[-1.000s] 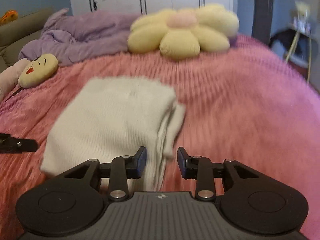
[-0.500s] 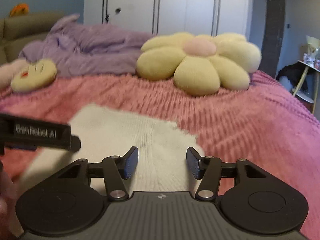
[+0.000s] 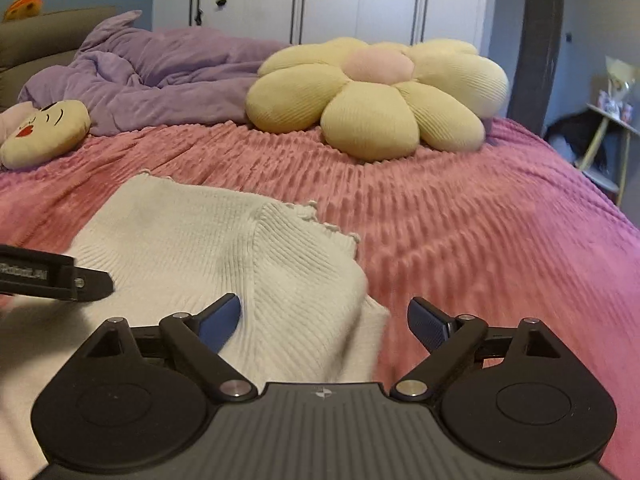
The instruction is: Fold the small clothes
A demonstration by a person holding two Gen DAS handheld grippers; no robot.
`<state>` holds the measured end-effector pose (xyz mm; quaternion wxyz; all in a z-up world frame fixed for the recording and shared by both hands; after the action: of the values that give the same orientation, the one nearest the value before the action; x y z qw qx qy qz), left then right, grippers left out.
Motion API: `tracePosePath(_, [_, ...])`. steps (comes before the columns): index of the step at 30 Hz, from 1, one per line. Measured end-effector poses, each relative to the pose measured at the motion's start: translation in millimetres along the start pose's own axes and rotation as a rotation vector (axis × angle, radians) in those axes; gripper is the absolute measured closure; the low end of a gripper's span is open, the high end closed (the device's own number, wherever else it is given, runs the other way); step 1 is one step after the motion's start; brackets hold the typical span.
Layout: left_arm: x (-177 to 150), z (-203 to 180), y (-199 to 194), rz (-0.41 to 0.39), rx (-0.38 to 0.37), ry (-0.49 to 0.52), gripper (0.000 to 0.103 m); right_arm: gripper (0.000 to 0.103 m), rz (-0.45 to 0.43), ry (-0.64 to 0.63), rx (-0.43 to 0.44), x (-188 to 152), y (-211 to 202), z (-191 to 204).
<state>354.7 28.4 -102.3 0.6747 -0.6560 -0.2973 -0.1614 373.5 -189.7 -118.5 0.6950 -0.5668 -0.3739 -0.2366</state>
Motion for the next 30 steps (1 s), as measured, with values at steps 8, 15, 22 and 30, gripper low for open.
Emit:
tracePosePath(8, [-75.9, 16.9, -37.0, 0.096, 0.025, 0.055, 0.000, 0.014, 0.087, -0.155, -0.002, -53.1, -82.2, 37.7])
tracePosePath(15, [-68.6, 26.5, -48.4, 0.143, 0.109, 0.053, 0.000, 0.010, 0.277, -0.102, -0.051, -62.2, -75.2, 28.9])
tracePosePath(22, [-91.6, 26.0, -94.7, 0.136, 0.110, 0.119, 0.000, 0.004, 0.387, 0.012, 0.007, -92.6, -118.0, 51.0])
tracePosePath(30, [-81.6, 32.7, -111.2, 0.178, 0.120, 0.142, 0.000, 0.004, 0.383, 0.104, 0.031, -74.7, -142.8, 63.8])
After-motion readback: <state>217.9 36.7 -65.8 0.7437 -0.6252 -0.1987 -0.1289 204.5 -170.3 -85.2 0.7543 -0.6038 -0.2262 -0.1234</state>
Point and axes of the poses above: each gripper's, at about its wrist camera, not at the fingertips, and y roughly the way its jaws point, z to its left, x to its top, the point moved 7 cm from there along y, roughly the way its jaws point, and after that the axes turned 12 degrees about x, right-handed, at the moved point
